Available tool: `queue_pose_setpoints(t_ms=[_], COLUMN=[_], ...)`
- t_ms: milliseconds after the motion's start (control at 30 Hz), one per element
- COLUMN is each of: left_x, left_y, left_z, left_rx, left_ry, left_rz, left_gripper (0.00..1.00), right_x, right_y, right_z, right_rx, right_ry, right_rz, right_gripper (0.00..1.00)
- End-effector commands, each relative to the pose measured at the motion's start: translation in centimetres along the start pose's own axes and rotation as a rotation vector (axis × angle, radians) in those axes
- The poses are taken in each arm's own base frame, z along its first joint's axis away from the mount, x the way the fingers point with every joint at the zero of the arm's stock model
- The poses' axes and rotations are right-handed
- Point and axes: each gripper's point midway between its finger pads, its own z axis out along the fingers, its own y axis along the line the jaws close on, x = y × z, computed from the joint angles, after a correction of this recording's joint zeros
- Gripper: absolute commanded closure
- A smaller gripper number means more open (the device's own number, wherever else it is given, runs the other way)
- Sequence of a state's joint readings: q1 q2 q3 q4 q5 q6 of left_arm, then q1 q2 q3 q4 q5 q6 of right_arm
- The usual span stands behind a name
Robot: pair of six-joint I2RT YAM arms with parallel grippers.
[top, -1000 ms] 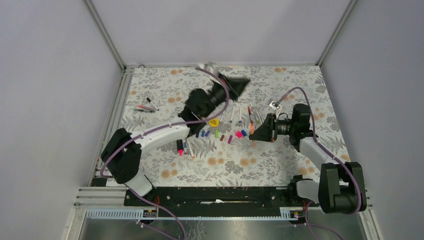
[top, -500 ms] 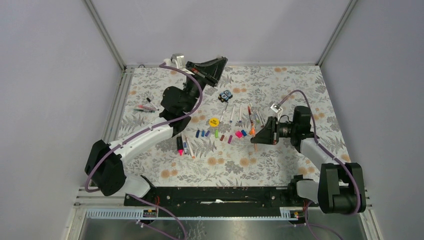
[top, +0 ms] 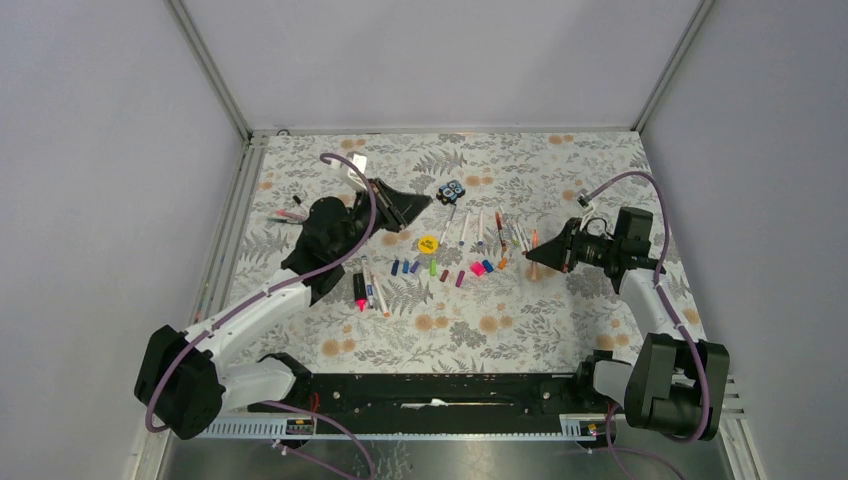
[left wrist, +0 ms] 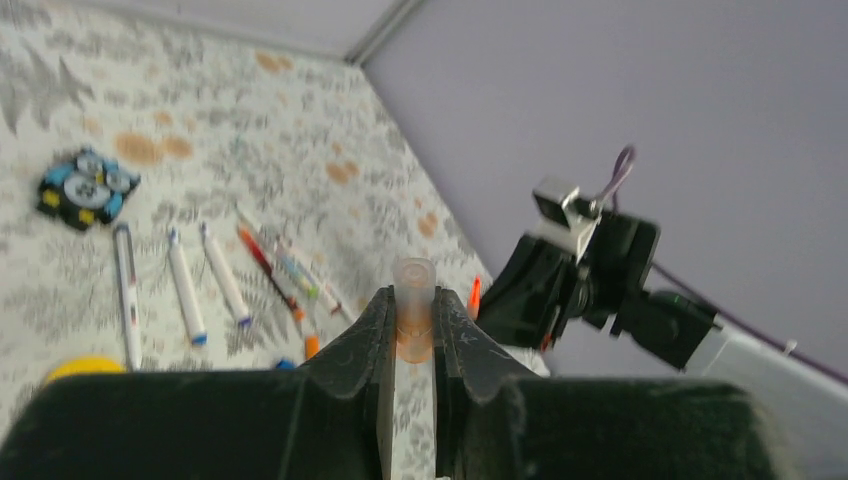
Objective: Open the pen caps
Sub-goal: Place the pen at the center of the board.
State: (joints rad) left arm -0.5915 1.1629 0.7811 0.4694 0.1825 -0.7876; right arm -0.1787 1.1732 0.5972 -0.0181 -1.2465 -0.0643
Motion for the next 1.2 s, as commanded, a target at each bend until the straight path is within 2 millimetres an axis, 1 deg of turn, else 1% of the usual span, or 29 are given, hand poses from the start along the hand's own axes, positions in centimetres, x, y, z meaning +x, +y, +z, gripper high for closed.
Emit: queue_pose_setpoints(t_ms=[0, 133, 233, 333, 433, 533, 667, 800, 867, 900, 933, 1033, 1167], left_x=[3.9, 7.5, 9.8, 12.2, 14.9, 17.5, 20.4, 22.3, 23.1, 23.5, 23.7, 24.4, 24.8], left_y=[1.2, 2.7, 3.2, 3.4, 3.5, 3.8, 4.3, 4.6, 4.8, 4.9, 5.1, 5.5, 5.9], left_z=[-1.9, -2.6, -2.8, -2.6, -2.1, -1.6, -1.1, -0.7, -0.8, -0.8, -0.8, -1.1, -1.3], left_rx=[-0.019, -0.047, -0.051, -0.085, -0.126, -0.174, -0.228, -0.254, -0.262, -0.267, -0.273, -0.283, -0.292], left_ry=[0.155, 0.277, 0.350, 0.400, 0.456, 0.516, 0.590, 0.629, 0.646, 0.653, 0.659, 0.674, 0.683], left_rz=[-0.054, -0.115, -0.146, -0.125, -0.094, -0.063, -0.028, -0.001, 0.006, 0.008, 0.009, 0.010, 0.016], left_gripper=[1.00, 1.00, 1.00, 1.00, 1.00, 1.00, 1.00, 1.00, 1.00, 1.00, 1.00, 1.00, 1.00], right_x=[0.1, 0.1, 0.1, 0.2, 0.4, 0.6, 1.0, 1.2, 1.7, 1.3, 1.8, 2.2, 3.0], right_y=[-3.2, -4.4, -5.2, -6.1, -7.4, -8.8, -10.5, -11.9, -12.8, -13.0, -13.6, -14.6, -15.5], right_z=[-1.0, -1.5, -1.8, -2.1, -2.5, -3.0, -3.3, -3.1, -2.8, -2.7, -2.5, -2.1, -1.5], right_rx=[0.213, 0.292, 0.334, 0.378, 0.446, 0.511, 0.573, 0.592, 0.582, 0.579, 0.575, 0.559, 0.533], right_ry=[0.047, 0.051, 0.055, 0.064, 0.077, 0.093, 0.116, 0.147, 0.181, 0.187, 0.210, 0.257, 0.306], right_rz=[-0.071, -0.081, -0.080, -0.070, -0.057, -0.043, -0.009, 0.036, 0.077, 0.084, 0.116, 0.181, 0.251], right_gripper=[1.00, 0.97, 0.96, 0.96, 0.93, 0.93, 0.93, 0.93, 0.93, 0.93, 0.92, 0.91, 0.87])
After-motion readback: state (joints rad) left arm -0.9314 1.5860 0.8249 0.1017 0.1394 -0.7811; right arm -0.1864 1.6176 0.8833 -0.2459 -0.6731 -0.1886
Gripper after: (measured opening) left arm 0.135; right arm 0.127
